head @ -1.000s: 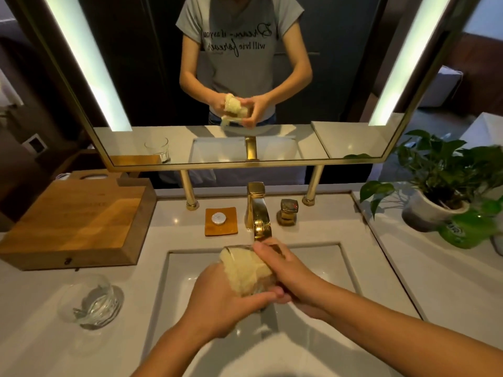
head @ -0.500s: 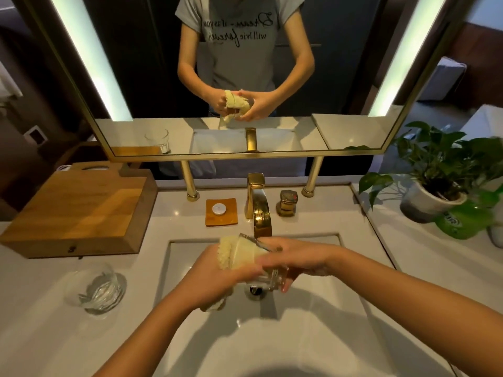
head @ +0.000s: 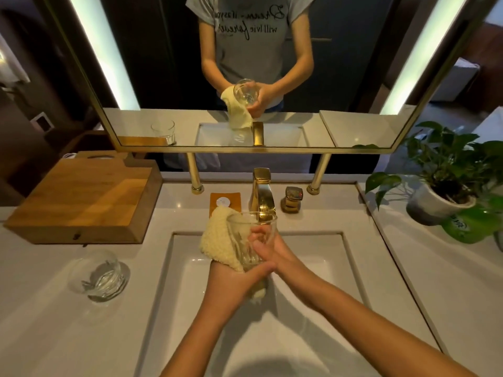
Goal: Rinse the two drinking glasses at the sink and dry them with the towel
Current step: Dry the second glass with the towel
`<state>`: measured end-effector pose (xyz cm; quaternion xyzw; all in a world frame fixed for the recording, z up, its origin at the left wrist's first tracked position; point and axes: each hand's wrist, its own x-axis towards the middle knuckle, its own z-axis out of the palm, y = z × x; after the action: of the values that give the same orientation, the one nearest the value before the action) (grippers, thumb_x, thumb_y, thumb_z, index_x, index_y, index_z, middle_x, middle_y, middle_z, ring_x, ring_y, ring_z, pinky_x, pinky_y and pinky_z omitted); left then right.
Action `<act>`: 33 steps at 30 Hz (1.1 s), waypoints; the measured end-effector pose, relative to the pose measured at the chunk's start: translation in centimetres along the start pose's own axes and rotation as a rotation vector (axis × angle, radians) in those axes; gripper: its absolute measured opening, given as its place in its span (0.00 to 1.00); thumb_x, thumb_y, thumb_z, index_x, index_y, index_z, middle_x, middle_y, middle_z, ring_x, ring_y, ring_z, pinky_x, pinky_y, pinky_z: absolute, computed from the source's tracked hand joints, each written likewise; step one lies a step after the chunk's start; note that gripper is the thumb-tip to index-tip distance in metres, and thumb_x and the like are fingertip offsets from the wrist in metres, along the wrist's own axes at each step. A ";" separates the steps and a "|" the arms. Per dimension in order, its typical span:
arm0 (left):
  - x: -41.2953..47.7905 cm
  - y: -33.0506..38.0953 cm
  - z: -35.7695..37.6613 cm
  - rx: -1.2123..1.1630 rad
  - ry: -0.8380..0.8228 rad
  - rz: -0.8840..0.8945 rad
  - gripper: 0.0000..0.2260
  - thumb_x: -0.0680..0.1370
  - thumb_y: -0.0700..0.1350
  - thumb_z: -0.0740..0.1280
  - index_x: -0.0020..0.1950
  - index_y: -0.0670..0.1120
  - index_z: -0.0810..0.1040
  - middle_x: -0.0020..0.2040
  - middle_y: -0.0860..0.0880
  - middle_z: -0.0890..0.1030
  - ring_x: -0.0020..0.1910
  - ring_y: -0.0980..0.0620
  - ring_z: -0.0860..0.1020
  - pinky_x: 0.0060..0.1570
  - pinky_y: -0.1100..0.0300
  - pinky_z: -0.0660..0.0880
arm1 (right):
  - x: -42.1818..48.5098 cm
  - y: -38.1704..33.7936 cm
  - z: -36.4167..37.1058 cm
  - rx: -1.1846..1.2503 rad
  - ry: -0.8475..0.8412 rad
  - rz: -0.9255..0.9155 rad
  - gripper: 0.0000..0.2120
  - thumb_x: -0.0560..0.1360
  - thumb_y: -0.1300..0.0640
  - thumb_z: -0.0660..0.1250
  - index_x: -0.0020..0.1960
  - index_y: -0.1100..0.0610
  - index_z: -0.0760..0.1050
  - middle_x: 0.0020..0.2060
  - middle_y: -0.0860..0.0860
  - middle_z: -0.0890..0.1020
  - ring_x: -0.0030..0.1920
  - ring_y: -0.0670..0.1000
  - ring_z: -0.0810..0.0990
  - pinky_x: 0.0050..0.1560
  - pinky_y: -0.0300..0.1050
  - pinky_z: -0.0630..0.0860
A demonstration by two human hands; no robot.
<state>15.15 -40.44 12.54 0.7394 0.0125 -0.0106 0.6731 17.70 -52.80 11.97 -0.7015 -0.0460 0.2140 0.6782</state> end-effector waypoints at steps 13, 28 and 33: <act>-0.5 0.8 -0.5 0.566 0.018 0.019 0.15 0.63 0.56 0.72 0.47 0.59 0.73 0.38 0.55 0.81 0.37 0.55 0.78 0.33 0.60 0.76 | -0.9 -6.8 -1.9 -1.009 -0.011 -0.095 0.35 0.65 0.30 0.69 0.66 0.44 0.64 0.52 0.41 0.71 0.51 0.46 0.75 0.49 0.46 0.77; 0.6 0.6 -3.1 -0.124 -0.321 -0.079 0.27 0.61 0.49 0.75 0.58 0.55 0.74 0.53 0.51 0.84 0.53 0.51 0.82 0.48 0.59 0.79 | 0.8 -5.0 -3.1 -0.690 -0.111 -0.283 0.24 0.70 0.35 0.61 0.64 0.39 0.65 0.56 0.46 0.71 0.56 0.46 0.74 0.53 0.42 0.77; -0.2 1.1 -1.4 0.586 0.007 0.115 0.13 0.63 0.54 0.76 0.43 0.55 0.76 0.36 0.55 0.82 0.35 0.58 0.80 0.33 0.61 0.77 | 0.3 -4.9 -2.9 -0.607 -0.087 0.010 0.18 0.79 0.37 0.55 0.57 0.50 0.67 0.43 0.48 0.76 0.35 0.46 0.72 0.32 0.40 0.72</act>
<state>15.02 -39.16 13.79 0.9018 -0.0307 0.0268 0.4303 20.11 -55.06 16.61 -0.8626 -0.1333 0.2235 0.4339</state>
